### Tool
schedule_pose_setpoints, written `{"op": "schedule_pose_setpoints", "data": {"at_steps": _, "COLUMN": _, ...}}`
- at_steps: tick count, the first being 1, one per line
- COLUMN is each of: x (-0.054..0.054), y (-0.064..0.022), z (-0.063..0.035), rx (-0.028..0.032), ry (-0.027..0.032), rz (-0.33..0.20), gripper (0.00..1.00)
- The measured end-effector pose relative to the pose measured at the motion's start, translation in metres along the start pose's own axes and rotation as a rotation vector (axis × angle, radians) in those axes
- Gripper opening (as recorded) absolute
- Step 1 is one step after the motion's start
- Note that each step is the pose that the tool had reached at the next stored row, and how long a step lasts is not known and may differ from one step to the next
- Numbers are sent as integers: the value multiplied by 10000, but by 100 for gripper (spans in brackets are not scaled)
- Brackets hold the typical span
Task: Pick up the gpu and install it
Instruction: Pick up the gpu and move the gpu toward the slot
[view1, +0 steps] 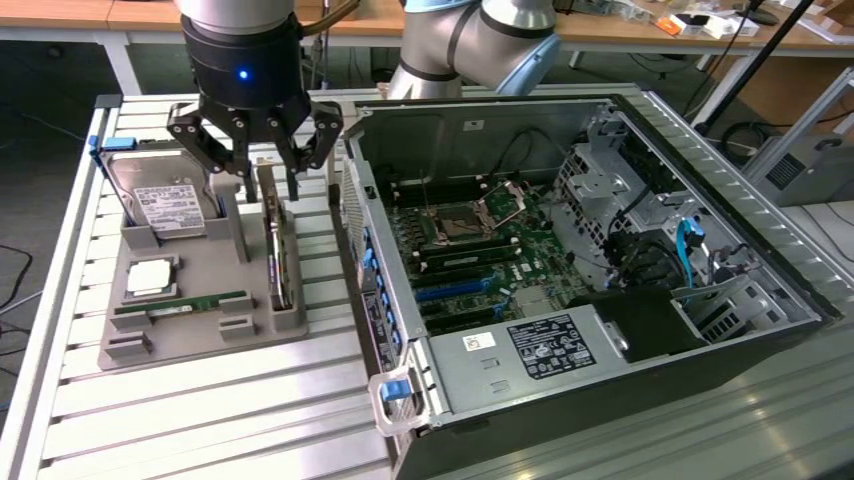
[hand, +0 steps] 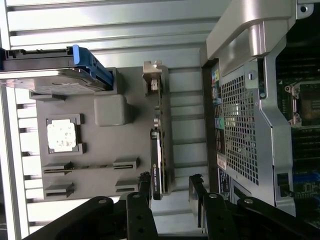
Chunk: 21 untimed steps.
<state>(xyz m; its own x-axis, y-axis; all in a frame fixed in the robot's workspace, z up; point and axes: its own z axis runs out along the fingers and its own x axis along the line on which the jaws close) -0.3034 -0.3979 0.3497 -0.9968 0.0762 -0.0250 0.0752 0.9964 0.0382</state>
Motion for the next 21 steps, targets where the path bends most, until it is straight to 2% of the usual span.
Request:
{"op": "schedule_pose_setpoints", "data": {"at_steps": 3, "x": 4, "y": 21, "z": 9, "rx": -1, "ry": -1, "rz": -2, "gripper": 44}}
{"op": "schedule_pose_setpoints", "data": {"at_steps": 21, "x": 13, "y": 19, "z": 90, "rx": 4, "ry": 0, "rz": -2, "gripper": 44}}
